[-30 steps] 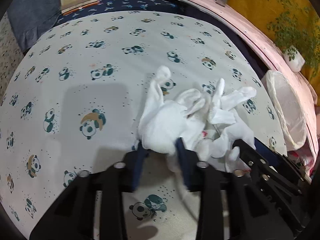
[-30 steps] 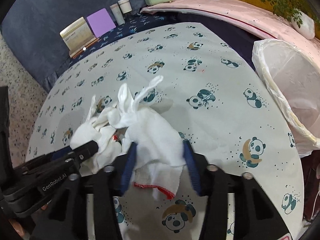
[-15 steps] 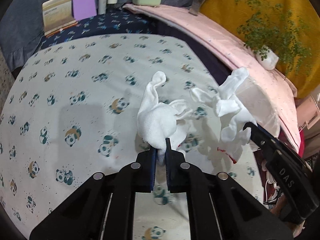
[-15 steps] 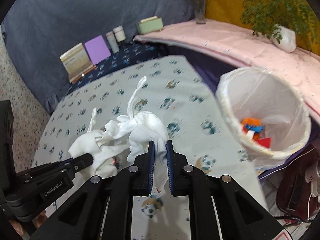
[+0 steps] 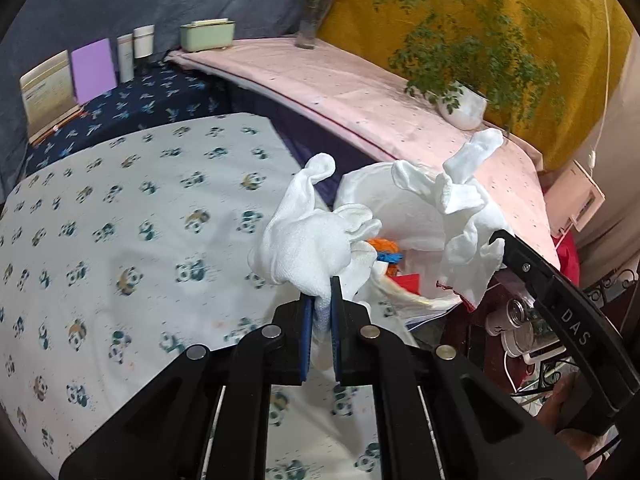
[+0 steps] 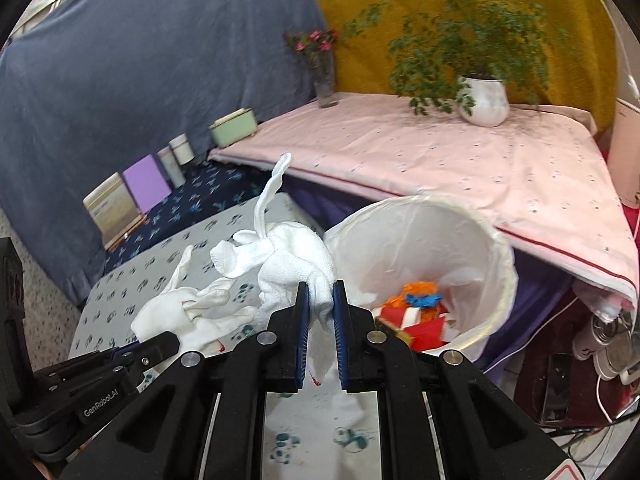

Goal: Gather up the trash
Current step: 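Carry cloth and gloves to the wastebasket and open both grippers inside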

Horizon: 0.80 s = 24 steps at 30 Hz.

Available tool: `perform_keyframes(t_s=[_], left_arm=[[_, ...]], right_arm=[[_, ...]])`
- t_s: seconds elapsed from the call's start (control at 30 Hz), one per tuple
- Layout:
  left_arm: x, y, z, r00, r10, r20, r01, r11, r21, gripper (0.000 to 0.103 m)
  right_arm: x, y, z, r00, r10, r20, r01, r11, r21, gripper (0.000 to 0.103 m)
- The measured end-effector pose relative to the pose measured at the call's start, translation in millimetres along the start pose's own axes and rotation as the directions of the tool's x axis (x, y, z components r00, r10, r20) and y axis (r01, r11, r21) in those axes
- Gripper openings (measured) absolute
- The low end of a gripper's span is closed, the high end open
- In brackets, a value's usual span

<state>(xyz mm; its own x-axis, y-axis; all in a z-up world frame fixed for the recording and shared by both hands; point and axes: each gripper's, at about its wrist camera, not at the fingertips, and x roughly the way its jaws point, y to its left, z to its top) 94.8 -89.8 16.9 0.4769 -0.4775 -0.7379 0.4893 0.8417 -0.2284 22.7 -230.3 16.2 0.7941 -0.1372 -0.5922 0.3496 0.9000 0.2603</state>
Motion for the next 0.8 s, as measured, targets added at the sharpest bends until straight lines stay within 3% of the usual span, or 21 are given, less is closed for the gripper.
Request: perform_keyframes(t_s=[0.37,0.8], left_arm=[[35,-50,17,0.999,-0.033,-0.031,0.036,0.996,0.082,0.008],[88,-83,34,0.995,-0.064,-0.080,0.074,0.989,0.130,0.008]], right_arm=[[-8,-57,13,0.997,-0.076,0.031,0.073,0.994,0.084,0.011],[13,-94,16,0.993,-0.120,0.007,0.118,0.982,0.146,0.011]])
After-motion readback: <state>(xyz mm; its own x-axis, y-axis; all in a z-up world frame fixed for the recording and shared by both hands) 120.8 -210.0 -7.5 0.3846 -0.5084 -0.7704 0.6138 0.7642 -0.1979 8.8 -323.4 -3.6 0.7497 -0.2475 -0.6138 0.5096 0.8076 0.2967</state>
